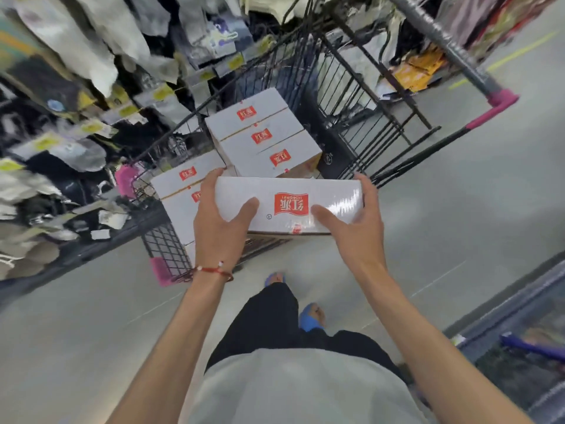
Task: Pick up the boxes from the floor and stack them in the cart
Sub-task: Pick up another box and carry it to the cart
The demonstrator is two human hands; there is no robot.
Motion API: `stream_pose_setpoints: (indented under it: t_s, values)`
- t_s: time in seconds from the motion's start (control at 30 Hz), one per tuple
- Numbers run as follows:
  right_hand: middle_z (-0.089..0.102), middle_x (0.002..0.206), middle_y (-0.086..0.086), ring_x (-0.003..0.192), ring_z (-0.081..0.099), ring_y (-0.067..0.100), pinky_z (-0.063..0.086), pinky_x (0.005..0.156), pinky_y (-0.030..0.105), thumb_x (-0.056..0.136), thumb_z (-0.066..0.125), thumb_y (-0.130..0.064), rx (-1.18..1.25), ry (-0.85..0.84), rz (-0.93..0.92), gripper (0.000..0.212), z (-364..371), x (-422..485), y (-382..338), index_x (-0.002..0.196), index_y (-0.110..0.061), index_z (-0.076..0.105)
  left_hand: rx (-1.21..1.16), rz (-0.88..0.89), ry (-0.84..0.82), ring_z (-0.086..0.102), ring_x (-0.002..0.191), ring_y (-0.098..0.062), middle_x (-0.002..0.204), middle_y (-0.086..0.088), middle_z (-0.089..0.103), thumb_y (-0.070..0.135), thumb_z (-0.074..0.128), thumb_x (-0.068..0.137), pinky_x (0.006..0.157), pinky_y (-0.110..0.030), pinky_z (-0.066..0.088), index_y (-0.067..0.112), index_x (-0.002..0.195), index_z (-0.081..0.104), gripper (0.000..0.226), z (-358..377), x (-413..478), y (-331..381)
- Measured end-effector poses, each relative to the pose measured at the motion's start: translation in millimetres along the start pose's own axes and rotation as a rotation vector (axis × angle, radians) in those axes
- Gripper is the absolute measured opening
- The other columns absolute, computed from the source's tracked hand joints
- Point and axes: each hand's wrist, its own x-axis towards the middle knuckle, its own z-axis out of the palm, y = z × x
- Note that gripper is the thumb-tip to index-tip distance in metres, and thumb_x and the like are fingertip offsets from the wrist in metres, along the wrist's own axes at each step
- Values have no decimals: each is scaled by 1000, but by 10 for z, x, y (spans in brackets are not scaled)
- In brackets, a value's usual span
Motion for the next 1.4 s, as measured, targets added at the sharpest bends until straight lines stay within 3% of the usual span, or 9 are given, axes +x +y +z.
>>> stream_pose_setpoints:
  t_s: [0.07,0.23,0.37,0.5,0.63,0.8,0.93,1.17,1.4]
  values:
    - [56,134,-14,125,55,9,50,97,18,81,88,-31,-32,-41,-12,86,-7,239,-62,150,-36,38,-10,-27,44,57,112,-14,124,15,52,25,71,89,91,-33,55,36,140,41,60,94,117,5]
    - [58,132,-14,123,56,9,56,98,30,80,88,-31,-102,-117,-18,84,59,780,-211,148,-36,39,-14,-111,98,55,103,2,108,48,42,28,71,89,87,-23,52,36,139,41,60,307,462,52]
    - [51,136,-21,128,52,8,55,104,37,80,87,-38,-179,-179,-11,90,119,1066,-293,154,-36,35,-4,-241,122,61,107,-20,121,15,56,35,70,89,83,-49,60,39,139,38,59,386,643,62]
    - [54,127,-26,126,55,9,55,105,42,79,88,-35,-202,-250,17,89,168,1404,-325,152,-37,37,9,-294,160,62,104,-23,121,4,58,34,70,89,86,-50,58,35,139,38,60,509,796,65]
    - [48,115,-38,122,54,6,53,107,36,79,89,-30,-244,-328,46,88,127,1697,-329,151,-36,38,-2,-331,204,59,112,-22,132,1,57,32,71,89,94,-37,54,31,141,37,63,712,853,93]
    - [52,117,-31,123,53,10,51,93,22,79,89,-27,-268,-501,102,86,-28,2085,-229,145,-41,36,-47,-434,299,54,111,-16,130,8,50,28,72,89,82,-18,47,26,144,37,65,1100,827,99]
    - [57,132,-14,129,53,17,48,112,41,76,91,-24,-311,-601,155,99,-116,2331,-110,153,-35,31,-75,-527,318,57,107,-19,122,4,55,25,75,86,74,-12,44,22,138,40,63,1308,815,43]
    - [58,135,-11,130,53,15,47,115,47,72,94,-22,-400,-676,252,106,42,2542,188,155,-28,29,-140,-648,314,60,96,-19,111,5,54,20,78,84,75,-18,52,25,132,37,63,1442,917,-289]
    - [59,143,-10,138,51,19,40,118,55,60,97,-28,-438,-635,366,127,330,2682,454,160,-33,19,-175,-804,201,54,123,-22,136,1,54,24,76,87,112,-42,40,21,159,16,93,1475,1142,-664]
